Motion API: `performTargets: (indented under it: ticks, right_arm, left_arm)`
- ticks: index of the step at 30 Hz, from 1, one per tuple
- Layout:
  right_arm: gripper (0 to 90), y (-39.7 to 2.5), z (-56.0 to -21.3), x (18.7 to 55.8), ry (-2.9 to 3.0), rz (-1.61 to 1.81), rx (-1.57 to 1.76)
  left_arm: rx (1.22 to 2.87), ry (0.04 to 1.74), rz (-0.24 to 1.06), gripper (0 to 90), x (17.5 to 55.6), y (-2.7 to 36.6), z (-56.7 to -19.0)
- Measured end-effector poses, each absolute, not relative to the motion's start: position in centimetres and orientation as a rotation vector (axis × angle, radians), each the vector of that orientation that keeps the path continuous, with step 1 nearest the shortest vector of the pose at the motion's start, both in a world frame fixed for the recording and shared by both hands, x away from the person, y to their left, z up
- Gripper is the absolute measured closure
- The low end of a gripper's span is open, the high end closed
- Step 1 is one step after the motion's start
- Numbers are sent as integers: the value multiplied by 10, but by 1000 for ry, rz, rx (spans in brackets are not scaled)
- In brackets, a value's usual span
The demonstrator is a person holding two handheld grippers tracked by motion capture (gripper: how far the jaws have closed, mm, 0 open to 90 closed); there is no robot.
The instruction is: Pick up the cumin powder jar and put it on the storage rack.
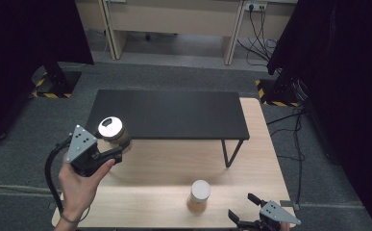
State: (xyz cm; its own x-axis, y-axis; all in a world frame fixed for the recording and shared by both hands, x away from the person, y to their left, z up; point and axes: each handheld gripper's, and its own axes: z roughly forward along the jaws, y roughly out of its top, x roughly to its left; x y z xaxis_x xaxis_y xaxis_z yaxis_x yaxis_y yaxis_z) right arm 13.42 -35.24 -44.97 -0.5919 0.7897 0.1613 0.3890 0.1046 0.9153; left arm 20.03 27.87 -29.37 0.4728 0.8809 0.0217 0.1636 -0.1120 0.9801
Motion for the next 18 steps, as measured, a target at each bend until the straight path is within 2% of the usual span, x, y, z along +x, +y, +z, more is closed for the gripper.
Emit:
performTargets:
  ticks: [18]
  right_arm:
    - [30,-352,-450,135,2020,1484,1160]
  left_arm:
    - [1613,975,871,307,233,279,-274]
